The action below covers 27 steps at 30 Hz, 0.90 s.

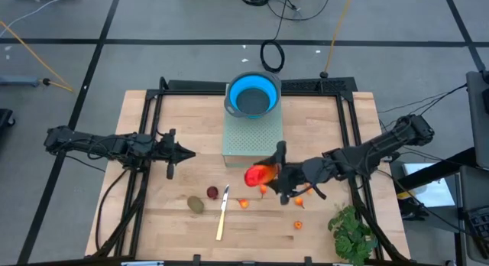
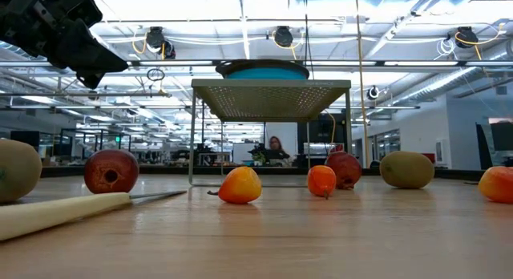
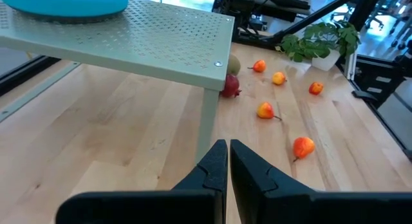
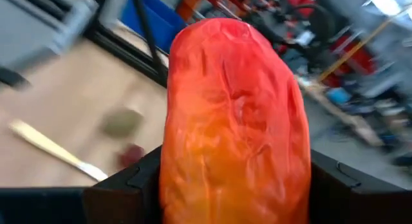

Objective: Pick & Place Fruit
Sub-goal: Put the mango into the blue strainer bowl on the shelf

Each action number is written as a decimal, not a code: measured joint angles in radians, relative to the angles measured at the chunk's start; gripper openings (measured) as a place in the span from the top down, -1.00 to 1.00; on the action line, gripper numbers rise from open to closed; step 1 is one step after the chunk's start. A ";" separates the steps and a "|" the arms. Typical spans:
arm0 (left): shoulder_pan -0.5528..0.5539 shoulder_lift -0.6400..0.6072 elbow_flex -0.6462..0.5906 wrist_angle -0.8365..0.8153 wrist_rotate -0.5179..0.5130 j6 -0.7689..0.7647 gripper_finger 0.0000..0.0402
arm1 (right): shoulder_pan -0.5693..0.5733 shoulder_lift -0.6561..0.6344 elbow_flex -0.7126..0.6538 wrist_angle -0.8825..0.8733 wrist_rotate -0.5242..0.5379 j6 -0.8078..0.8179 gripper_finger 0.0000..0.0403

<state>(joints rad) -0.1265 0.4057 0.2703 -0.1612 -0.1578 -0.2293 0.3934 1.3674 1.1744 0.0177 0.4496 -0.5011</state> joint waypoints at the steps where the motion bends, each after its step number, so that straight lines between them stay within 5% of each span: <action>1: 0.000 0.000 0.000 0.000 0.000 -0.010 0.92 | -0.009 0.000 0.000 0.000 0.025 -0.046 -0.17; 13: 0.000 0.000 0.000 0.000 0.000 -0.043 0.92 | -0.191 0.000 0.000 0.010 0.130 -0.496 -0.17; 27: 0.000 0.000 0.000 0.001 -0.005 -0.044 0.92 | -0.506 0.000 0.000 0.033 0.127 -0.533 -0.17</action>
<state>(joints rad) -0.1265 0.4055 0.2703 -0.1604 -0.1624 -0.2733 -0.1130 1.3674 1.1748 0.0507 0.5762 -1.0344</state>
